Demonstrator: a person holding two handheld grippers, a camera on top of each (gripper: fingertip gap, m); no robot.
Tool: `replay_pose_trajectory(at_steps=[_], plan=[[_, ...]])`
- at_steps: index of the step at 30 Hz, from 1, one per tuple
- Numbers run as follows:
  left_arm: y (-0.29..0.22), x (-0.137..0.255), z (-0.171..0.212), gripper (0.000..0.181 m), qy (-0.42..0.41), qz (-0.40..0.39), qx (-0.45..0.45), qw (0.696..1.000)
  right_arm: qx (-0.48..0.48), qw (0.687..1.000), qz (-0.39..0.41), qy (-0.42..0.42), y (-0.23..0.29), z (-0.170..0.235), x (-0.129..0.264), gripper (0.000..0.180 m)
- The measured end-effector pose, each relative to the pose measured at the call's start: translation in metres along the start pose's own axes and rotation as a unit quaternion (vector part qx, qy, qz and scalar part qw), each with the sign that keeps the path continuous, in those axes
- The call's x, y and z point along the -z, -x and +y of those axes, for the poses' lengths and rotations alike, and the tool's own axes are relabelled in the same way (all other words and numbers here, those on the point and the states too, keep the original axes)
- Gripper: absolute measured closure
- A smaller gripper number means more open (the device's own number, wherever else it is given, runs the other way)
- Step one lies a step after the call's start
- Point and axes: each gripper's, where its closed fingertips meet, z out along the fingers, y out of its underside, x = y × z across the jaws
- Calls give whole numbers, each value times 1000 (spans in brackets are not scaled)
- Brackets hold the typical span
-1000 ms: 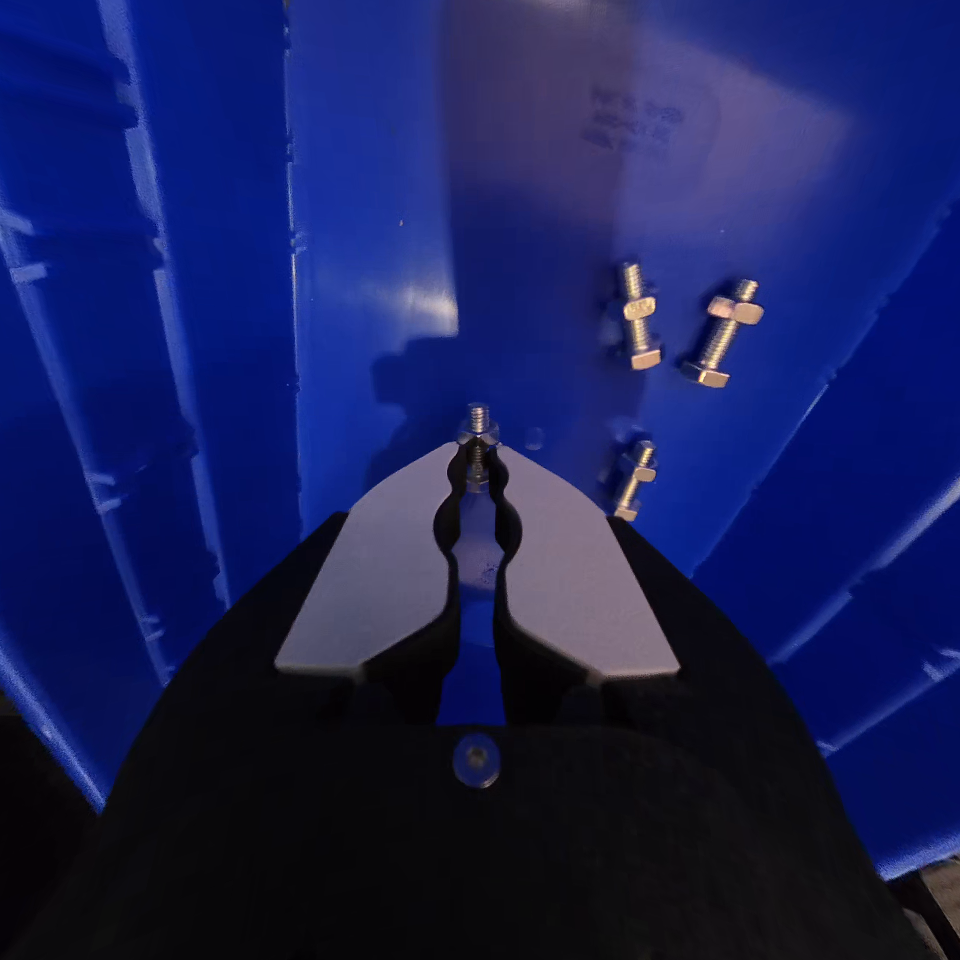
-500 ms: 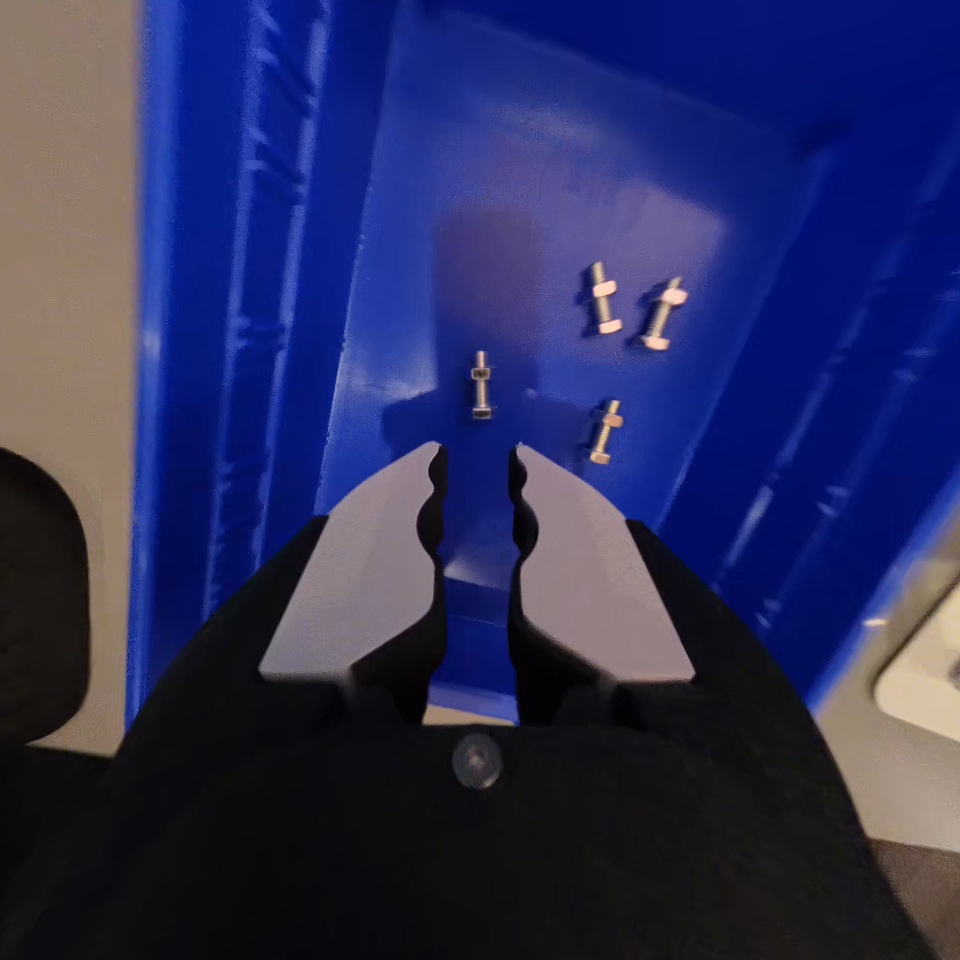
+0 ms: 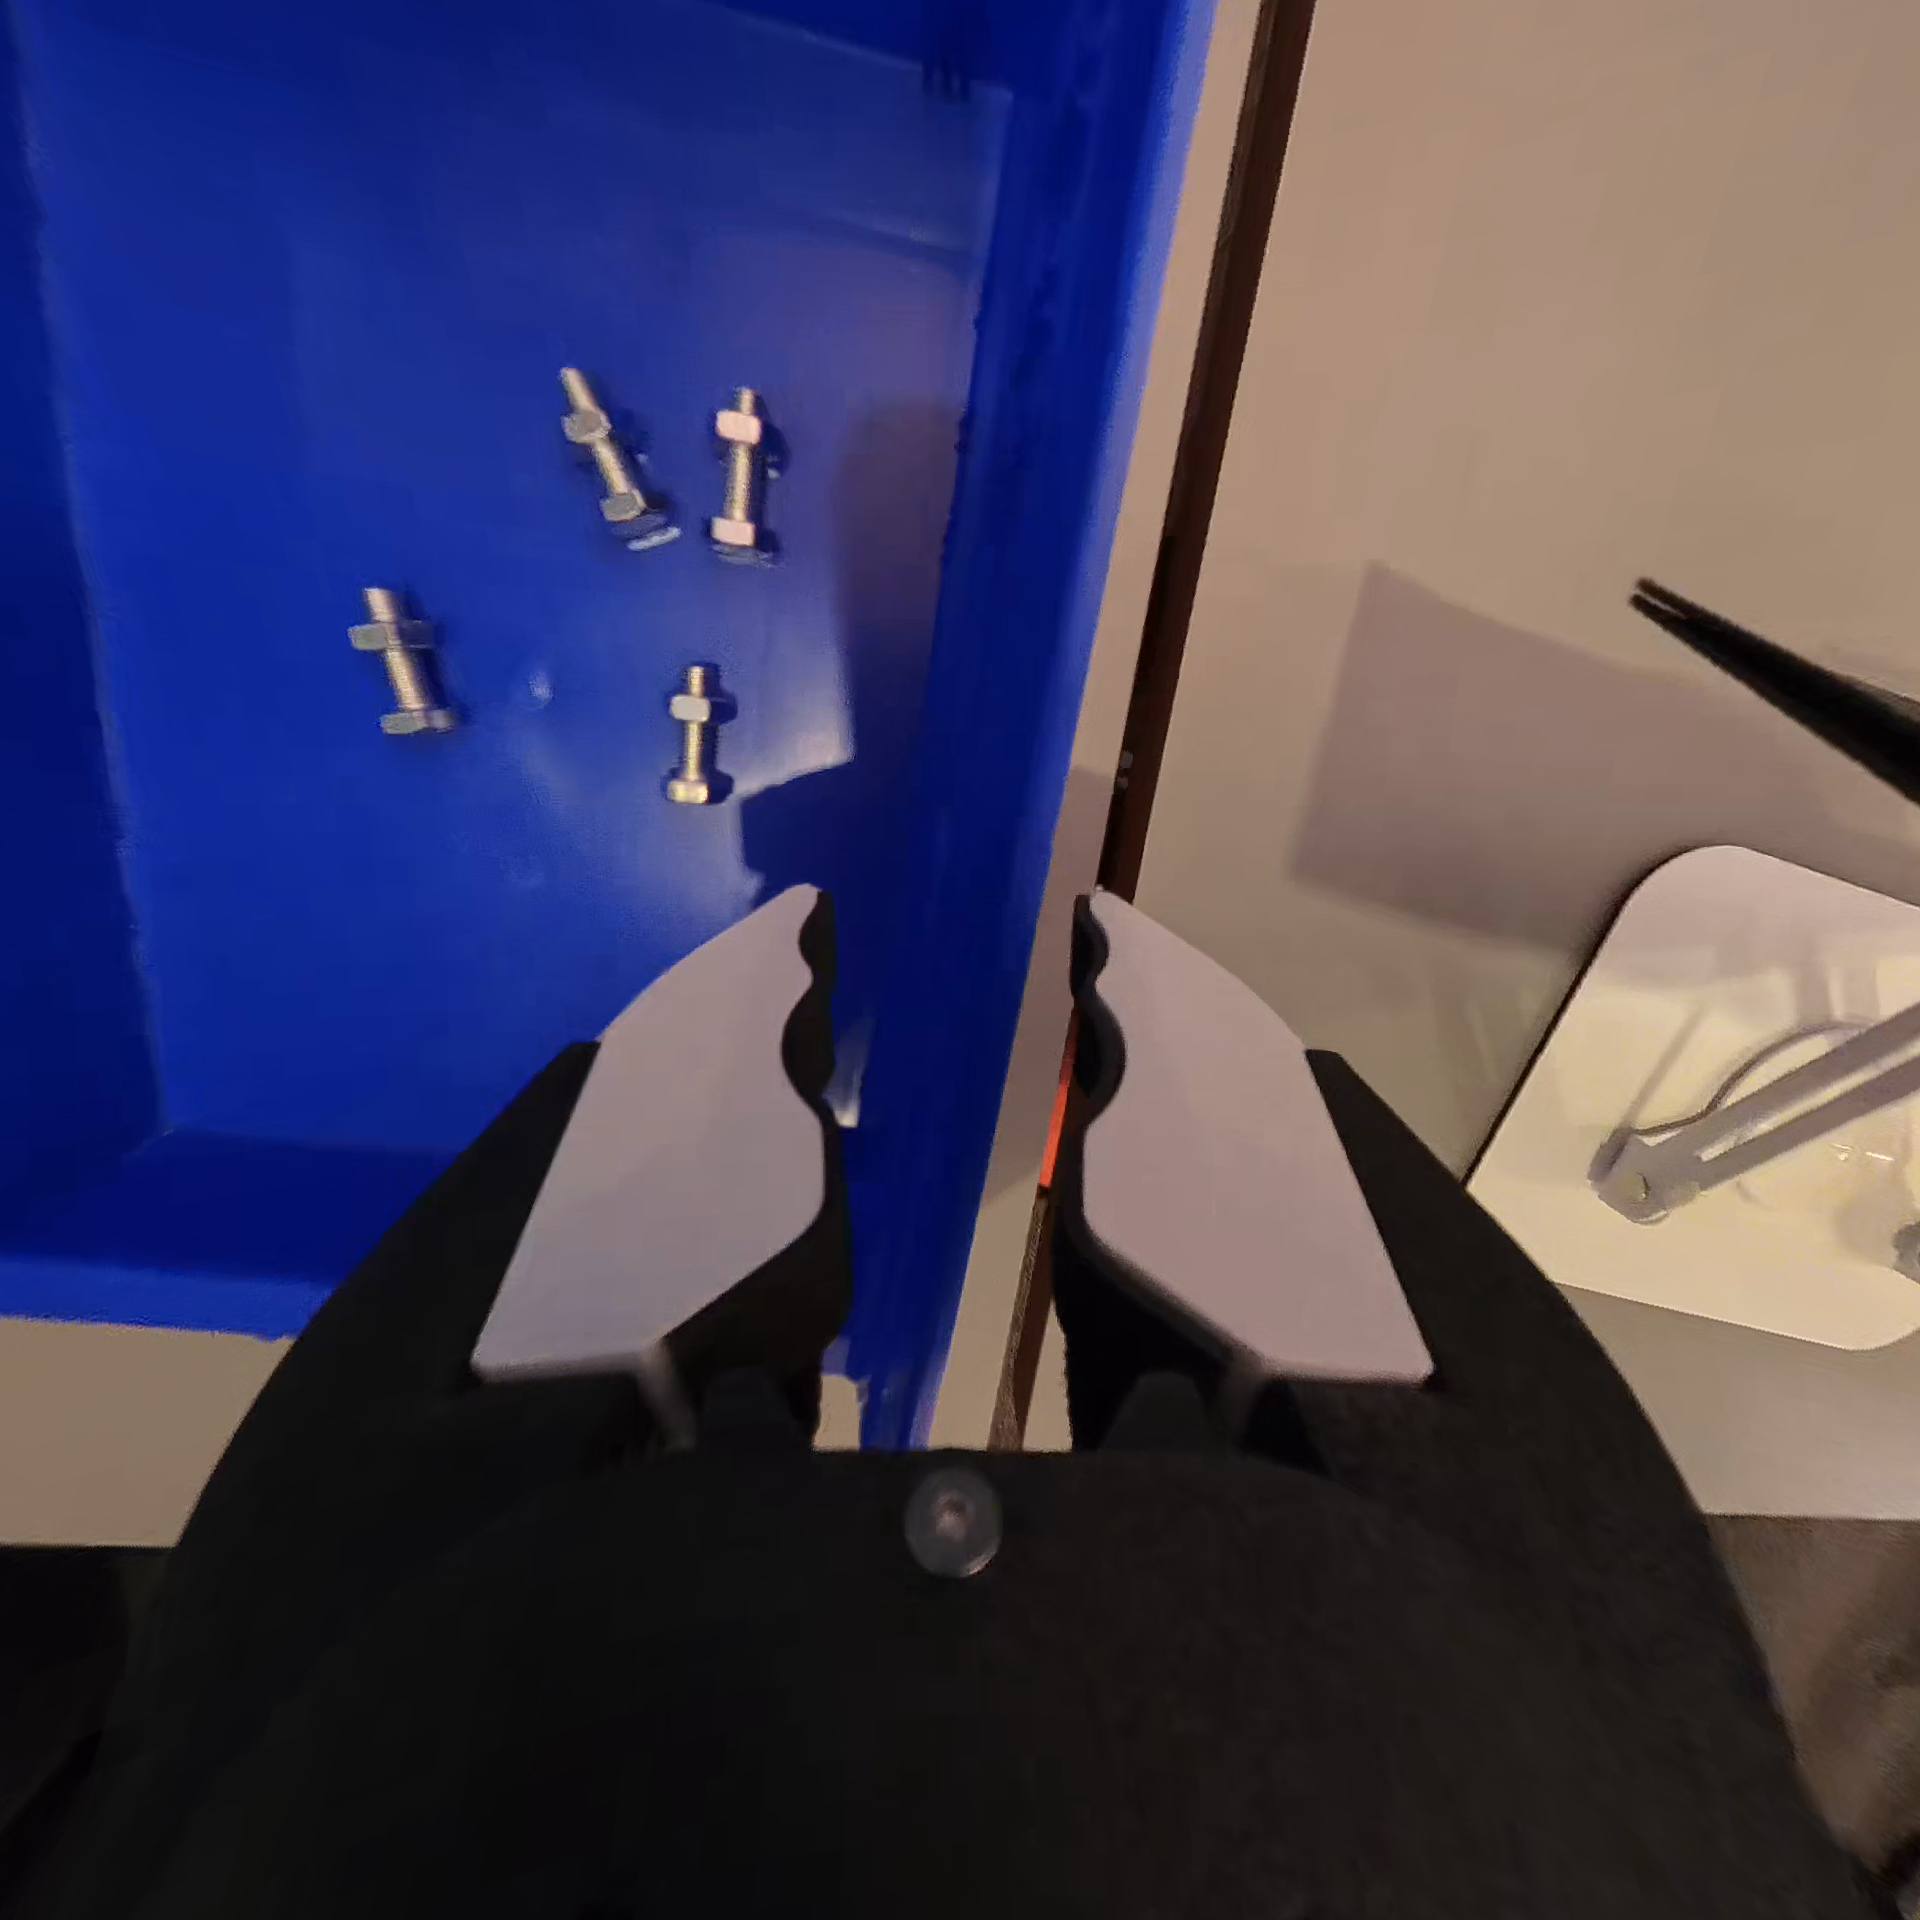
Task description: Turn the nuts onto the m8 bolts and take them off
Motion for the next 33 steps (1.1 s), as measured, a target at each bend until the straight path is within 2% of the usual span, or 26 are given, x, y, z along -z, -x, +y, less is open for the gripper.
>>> replay_pose_trajectory(at_steps=[5, 6, 8, 11, 13, 15, 19, 23, 26, 30, 32, 33], plan=[[42, 83, 35, 156, 85, -112, 51, 989, -18, 998, 18, 60, -4, 1, -27, 159], [54, 102, 46, 156, 113, -142, 57, 982, -22, 997, 16, 66, -4, 2, -29, 159], [86, 146, 66, 156, 171, -223, 63, 958, -34, 997, 3, 69, -2, 2, -30, 161], [138, 217, 90, 156, 240, -342, 67, 906, -73, 994, -56, 57, 6, 1, -29, 174], [169, 252, 106, 154, 270, -383, 84, 879, -85, 992, -79, 42, 6, 0, -29, 174], [194, 274, 133, 145, 312, -381, 125, 861, -93, 991, -91, 32, 7, 0, -29, 174], [236, 282, 188, 139, 354, -349, 210, 842, -95, 991, -89, 29, 7, 0, -29, 174], [272, 280, 229, 133, 378, -362, 222, 823, -100, 992, -71, 26, 6, 0, -29, 174], [277, 266, 252, 134, 376, -329, 272, 823, -107, 992, -66, 27, 8, 2, -29, 174], [271, 251, 280, 130, 408, -285, 317, 808, -106, 992, -62, 33, 11, 4, -28, 174], [272, 247, 289, 136, 419, -284, 318, 802, -113, 991, -61, 33, 12, 5, -28, 174], [277, 249, 292, 148, 426, -296, 310, 797, -115, 991, -60, 33, 12, 5, -28, 174]])
